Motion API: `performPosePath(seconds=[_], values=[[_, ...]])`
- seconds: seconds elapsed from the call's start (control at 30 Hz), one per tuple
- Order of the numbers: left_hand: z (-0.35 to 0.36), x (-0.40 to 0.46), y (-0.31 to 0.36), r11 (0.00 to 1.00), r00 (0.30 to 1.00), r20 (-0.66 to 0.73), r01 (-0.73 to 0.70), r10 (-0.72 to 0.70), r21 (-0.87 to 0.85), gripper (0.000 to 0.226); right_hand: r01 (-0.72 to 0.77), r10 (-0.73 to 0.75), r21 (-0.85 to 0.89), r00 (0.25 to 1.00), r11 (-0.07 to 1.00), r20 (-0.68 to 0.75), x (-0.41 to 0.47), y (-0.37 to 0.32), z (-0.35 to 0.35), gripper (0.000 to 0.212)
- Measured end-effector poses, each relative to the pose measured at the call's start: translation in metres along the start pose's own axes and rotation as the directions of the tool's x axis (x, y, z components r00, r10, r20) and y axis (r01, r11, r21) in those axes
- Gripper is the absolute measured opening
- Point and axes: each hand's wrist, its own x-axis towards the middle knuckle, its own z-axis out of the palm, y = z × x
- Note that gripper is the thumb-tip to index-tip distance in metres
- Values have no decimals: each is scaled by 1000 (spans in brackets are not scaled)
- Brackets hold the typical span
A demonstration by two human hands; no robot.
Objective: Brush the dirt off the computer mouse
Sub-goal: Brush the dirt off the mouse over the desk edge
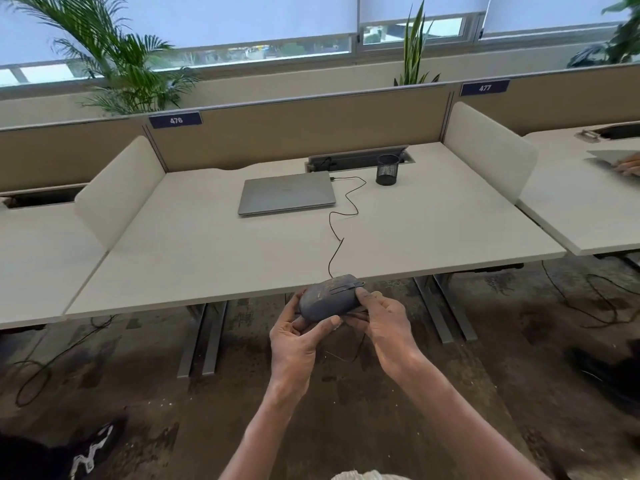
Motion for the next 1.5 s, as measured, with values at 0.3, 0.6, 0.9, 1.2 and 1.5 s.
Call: performPosePath(seconds=[0.3, 0.6, 0.9, 1.2, 1.5], values=[[-16, -6, -15, 998, 998, 11, 58, -58, 37, 93, 108, -165, -434, 982, 894, -95, -4, 5, -35, 26], [-33, -19, -22, 989, 994, 56, 84, -91, 123, 86, 441, -645, -757, 764, 483, 34, -17, -35, -69, 26], [-50, -26, -26, 982, 988, 91, 106, -122, 159, 86, 590, -587, -677, 759, 439, 282, -27, -70, -52, 52], [-60, -31, -20, 978, 982, 100, 146, -162, 151, 99, 641, -502, -642, 754, 421, 424, -25, -63, -28, 46], [-68, -30, -22, 978, 982, 103, 141, -157, 151, 83, 629, -510, -669, 756, 395, 410, -23, -72, -21, 47]])
